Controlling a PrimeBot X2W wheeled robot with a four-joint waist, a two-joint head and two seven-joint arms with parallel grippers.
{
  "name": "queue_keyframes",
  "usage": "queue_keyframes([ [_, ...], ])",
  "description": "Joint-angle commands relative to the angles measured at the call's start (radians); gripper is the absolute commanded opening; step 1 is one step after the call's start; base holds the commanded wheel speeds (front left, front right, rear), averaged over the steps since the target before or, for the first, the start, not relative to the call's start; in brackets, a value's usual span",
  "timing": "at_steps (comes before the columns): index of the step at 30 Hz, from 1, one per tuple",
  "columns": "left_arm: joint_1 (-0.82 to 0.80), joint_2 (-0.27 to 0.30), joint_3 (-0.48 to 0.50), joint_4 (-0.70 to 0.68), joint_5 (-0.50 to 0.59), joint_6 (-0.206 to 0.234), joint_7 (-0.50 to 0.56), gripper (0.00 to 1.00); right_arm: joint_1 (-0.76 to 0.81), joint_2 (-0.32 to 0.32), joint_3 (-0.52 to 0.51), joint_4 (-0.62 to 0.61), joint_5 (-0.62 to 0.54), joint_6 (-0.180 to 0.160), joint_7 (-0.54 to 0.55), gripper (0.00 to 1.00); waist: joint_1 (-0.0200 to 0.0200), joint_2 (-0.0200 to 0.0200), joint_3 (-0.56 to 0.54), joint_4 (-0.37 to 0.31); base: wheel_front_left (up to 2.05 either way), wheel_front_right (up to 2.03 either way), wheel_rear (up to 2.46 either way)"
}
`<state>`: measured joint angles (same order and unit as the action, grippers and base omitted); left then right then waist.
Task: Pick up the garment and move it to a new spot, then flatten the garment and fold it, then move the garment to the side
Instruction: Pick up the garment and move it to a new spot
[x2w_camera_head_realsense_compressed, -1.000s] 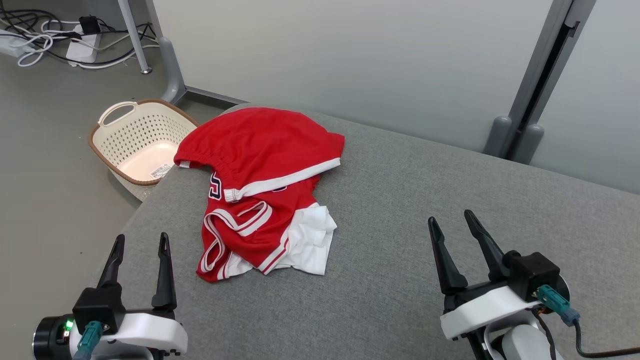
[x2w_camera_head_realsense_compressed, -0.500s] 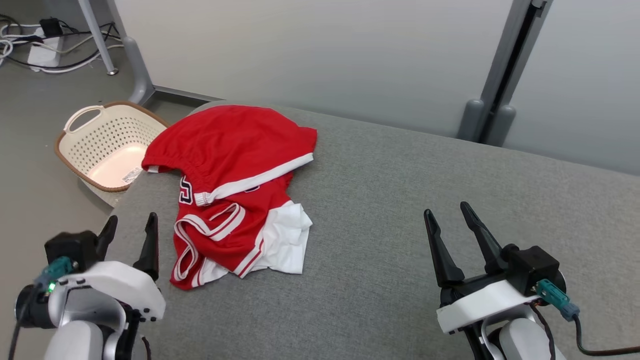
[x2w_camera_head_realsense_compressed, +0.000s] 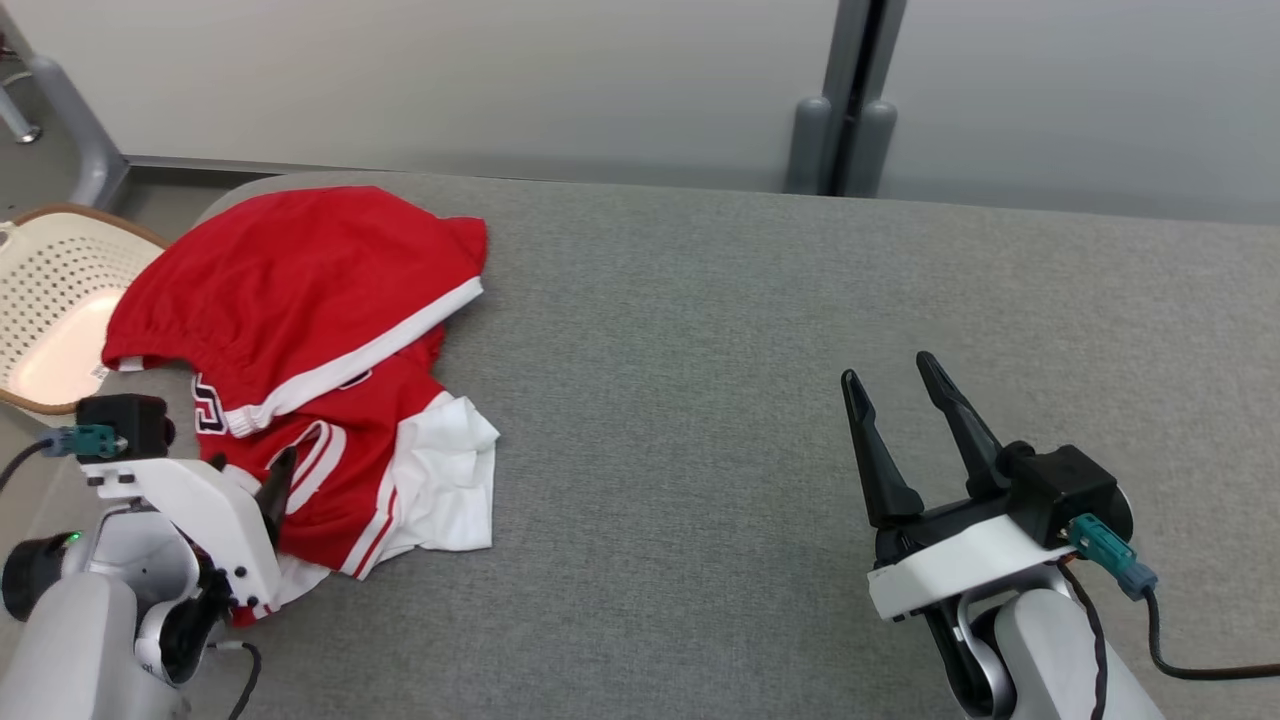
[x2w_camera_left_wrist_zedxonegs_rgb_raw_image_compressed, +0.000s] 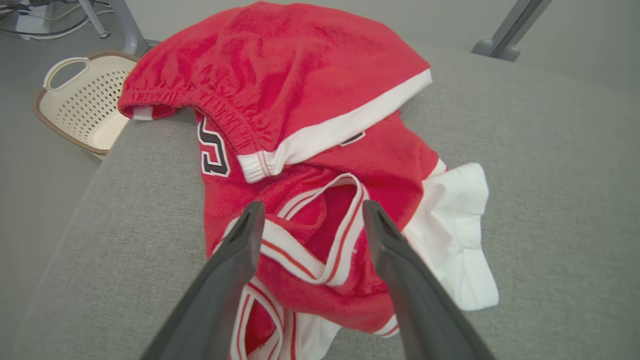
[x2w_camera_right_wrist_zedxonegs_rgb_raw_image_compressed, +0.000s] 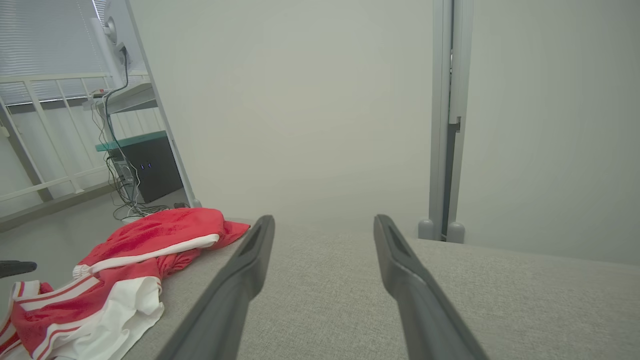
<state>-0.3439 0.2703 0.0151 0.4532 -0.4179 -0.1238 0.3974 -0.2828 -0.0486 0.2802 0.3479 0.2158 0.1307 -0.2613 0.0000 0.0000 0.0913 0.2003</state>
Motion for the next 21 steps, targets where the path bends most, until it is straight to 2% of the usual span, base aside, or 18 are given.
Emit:
queue_keyframes([
  [1,-0.017,0.013,-0.021,0.029,-0.005,-0.005,0.018,1.0,-0.011,-0.003,-0.001,0.001,-0.009,0.0,-0.006,1.0,0.0,0.0,0.032,-0.04,0.0,0.0,0.0],
  [4,-0.03,0.03,-0.056,0.1,-0.023,-0.006,0.037,1.0,-0.026,-0.004,0.003,-0.001,-0.009,0.0,-0.006,1.0,0.0,0.0,0.05,-0.065,0.0,0.0,0.0],
  [11,-0.038,0.022,-0.155,0.253,-0.074,-0.007,0.029,1.0,-0.038,-0.009,0.005,0.004,-0.007,0.0,-0.006,1.0,0.0,0.0,0.072,-0.099,0.0,0.0,0.0],
  [16,-0.053,0.022,-0.218,0.331,-0.1,-0.007,-0.014,1.0,-0.044,-0.014,0.007,0.006,-0.002,0.0,-0.006,1.0,0.0,0.0,0.077,-0.107,0.0,0.0,0.0],
  [17,-0.059,0.023,-0.228,0.338,-0.106,-0.007,-0.026,0.71,-0.045,-0.014,0.007,0.008,0.0,0.0,-0.006,1.0,0.0,0.0,0.076,-0.108,0.0,0.0,0.0],
  [18,-0.066,0.029,-0.239,0.341,-0.106,-0.007,-0.042,0.15,-0.044,-0.014,0.008,0.009,0.0,0.0,-0.006,1.0,0.0,0.0,0.074,-0.109,0.0,0.0,0.0],
  [19,-0.076,0.038,-0.249,0.345,-0.107,-0.007,-0.055,0.0,-0.044,-0.014,0.008,0.01,0.001,0.0,-0.006,1.0,0.0,0.0,0.072,-0.111,0.0,0.0,0.0],
  [21,-0.095,0.057,-0.269,0.343,-0.12,-0.006,-0.074,0.0,-0.042,-0.013,0.007,0.011,0.001,0.0,-0.006,1.0,0.0,0.0,0.064,-0.112,0.0,0.0,0.0],
])
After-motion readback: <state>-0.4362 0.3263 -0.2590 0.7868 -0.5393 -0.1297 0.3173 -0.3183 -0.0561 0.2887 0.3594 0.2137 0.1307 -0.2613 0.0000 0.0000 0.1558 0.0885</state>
